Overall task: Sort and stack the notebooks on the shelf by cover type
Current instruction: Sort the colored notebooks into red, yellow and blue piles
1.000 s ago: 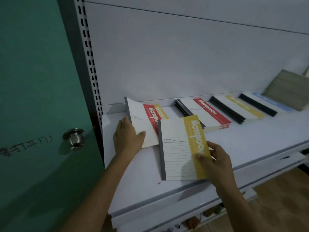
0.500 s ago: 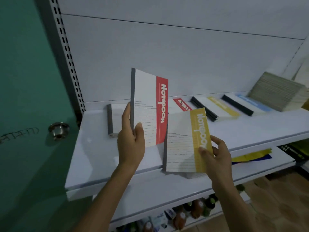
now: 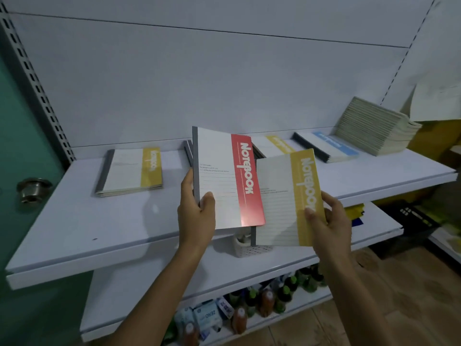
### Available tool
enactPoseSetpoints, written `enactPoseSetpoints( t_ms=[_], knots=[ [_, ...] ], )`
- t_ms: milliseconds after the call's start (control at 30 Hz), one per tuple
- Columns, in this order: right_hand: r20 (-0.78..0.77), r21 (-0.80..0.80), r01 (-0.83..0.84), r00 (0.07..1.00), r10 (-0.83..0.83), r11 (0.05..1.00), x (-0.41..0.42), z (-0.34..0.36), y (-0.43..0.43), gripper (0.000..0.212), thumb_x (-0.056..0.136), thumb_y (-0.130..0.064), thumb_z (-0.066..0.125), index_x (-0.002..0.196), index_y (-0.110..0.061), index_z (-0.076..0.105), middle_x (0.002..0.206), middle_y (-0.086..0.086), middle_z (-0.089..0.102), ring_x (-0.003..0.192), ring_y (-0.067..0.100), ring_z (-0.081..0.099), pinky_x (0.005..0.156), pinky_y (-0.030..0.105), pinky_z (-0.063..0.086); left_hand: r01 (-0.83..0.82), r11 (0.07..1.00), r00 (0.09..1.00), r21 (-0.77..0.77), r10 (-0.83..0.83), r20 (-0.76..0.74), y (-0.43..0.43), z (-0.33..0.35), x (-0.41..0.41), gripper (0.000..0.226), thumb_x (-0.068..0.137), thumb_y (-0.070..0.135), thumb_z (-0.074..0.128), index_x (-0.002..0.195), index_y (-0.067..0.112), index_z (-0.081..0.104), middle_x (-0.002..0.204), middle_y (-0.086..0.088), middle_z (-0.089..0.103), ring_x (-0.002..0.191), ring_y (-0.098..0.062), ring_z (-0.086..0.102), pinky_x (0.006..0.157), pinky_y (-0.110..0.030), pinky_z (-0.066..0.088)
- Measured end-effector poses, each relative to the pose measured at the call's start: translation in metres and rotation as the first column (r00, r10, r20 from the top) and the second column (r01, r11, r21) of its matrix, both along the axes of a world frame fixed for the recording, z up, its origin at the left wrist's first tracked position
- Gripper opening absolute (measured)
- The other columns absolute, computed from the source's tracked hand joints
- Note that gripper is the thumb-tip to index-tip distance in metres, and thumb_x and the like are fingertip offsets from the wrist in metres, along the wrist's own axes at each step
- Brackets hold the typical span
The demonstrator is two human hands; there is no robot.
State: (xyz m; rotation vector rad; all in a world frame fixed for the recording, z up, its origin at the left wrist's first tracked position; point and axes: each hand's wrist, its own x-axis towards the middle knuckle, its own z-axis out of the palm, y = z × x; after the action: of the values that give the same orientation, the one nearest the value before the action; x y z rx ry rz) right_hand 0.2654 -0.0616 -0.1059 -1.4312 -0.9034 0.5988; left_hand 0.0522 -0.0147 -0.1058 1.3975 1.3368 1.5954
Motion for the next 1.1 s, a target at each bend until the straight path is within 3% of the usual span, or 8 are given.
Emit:
enactPoseSetpoints(
  t_ms=[133,267,400,500,600,700,833,1100],
  knots=[
    [-0.029,0.034,0.001,1.000,0.000,0.999,0.013,0.011,0.025,0.032,0.094,-0.016,0.056,0.116,-0.038,0.049,0.099,-0.011,0.065,0.089,0.004,0.063,0.063,0.025,0.051,-0.015,0.999,1.000,-0.028,0.016,0.024,0.020,-0.001,0.009,0.049,0.097,0.009,0.047,0.137,0.034,0.034,0.106,0.029,0.054,0.090,0.015,0.058,0.058,-0.008,0.048],
    [0.001,0.054,-0.003,1.000,0.003,0.999,0.023,0.024,0.063,0.032,0.094,-0.018,0.056,0.118,-0.038,0.049,0.098,-0.014,0.064,0.088,0.004,0.063,0.064,0.025,0.052,-0.027,0.997,0.996,-0.073,0.033,0.084,0.057,0.003,0.014,0.048,0.096,0.008,0.046,0.136,0.033,0.034,0.113,0.013,0.057,0.092,0.002,0.059,0.059,-0.008,0.048],
    [0.043,0.050,-0.032,0.999,0.030,0.998,0.032,0.043,0.109,0.035,0.093,-0.017,0.056,0.124,-0.032,0.050,0.097,-0.019,0.061,0.088,0.003,0.062,0.067,0.024,0.053,-0.037,0.996,0.996,-0.082,0.044,0.083,0.111,0.023,0.019,0.053,0.091,0.004,0.050,0.138,0.024,0.033,0.109,0.013,0.055,0.085,0.012,0.055,0.057,-0.004,0.044],
    [0.047,0.049,-0.065,0.997,0.063,0.997,0.042,0.053,0.146,0.038,0.092,-0.013,0.057,0.127,-0.027,0.052,0.105,-0.008,0.065,0.095,0.007,0.063,0.072,0.027,0.053,-0.054,0.996,0.995,-0.075,0.060,0.079,0.148,0.033,0.021,0.059,0.087,-0.003,0.049,0.139,0.020,0.031,0.108,0.013,0.053,0.084,0.011,0.054,0.056,-0.002,0.043],
    [0.032,0.025,-0.095,0.995,0.094,0.995,0.054,0.056,0.185,0.037,0.092,-0.011,0.058,0.127,-0.021,0.053,0.113,0.003,0.065,0.101,0.019,0.063,0.081,0.035,0.054,-0.085,0.993,0.996,-0.085,0.084,-0.018,0.172,0.029,0.016,0.063,0.088,-0.002,0.047,0.143,0.022,0.025,0.119,0.006,0.052,0.092,-0.007,0.053,0.060,-0.011,0.043],
    [-0.018,-0.010,-0.155,0.988,0.155,0.988,0.068,0.057,0.225,0.035,0.091,-0.007,0.058,0.124,-0.018,0.057,0.110,0.004,0.066,0.096,0.019,0.064,0.075,0.029,0.052,-0.174,0.978,0.968,-0.117,0.149,-0.201,0.185,0.016,0.004,0.065,0.090,0.004,0.050,0.146,0.024,0.023,0.126,-0.004,0.055,0.101,-0.023,0.055,0.075,-0.030,0.048],
    [0.012,-0.106,-0.190,0.981,0.193,0.976,0.088,0.048,0.272,0.035,0.087,0.000,0.058,0.120,-0.013,0.061,0.104,0.007,0.066,0.084,0.018,0.062,0.069,0.026,0.050,-0.384,0.911,0.789,-0.148,0.240,-0.566,0.189,-0.008,-0.007,0.055,0.090,0.017,0.056,0.141,0.020,0.037,0.127,-0.014,0.058,0.117,-0.036,0.050,0.095,-0.049,0.042],
    [0.299,-0.275,-0.146,0.926,0.229,0.950,0.118,-0.008,0.309,0.042,0.088,-0.015,0.060,0.130,-0.013,0.055,0.116,0.005,0.063,0.098,0.022,0.059,0.087,0.039,0.049,-0.371,0.919,0.811,-0.136,0.250,-0.528,0.194,-0.034,-0.009,0.035,0.092,0.017,0.057,0.126,0.013,0.058,0.149,-0.008,0.038,0.135,-0.025,0.036,0.106,-0.038,0.031]
  ],
)
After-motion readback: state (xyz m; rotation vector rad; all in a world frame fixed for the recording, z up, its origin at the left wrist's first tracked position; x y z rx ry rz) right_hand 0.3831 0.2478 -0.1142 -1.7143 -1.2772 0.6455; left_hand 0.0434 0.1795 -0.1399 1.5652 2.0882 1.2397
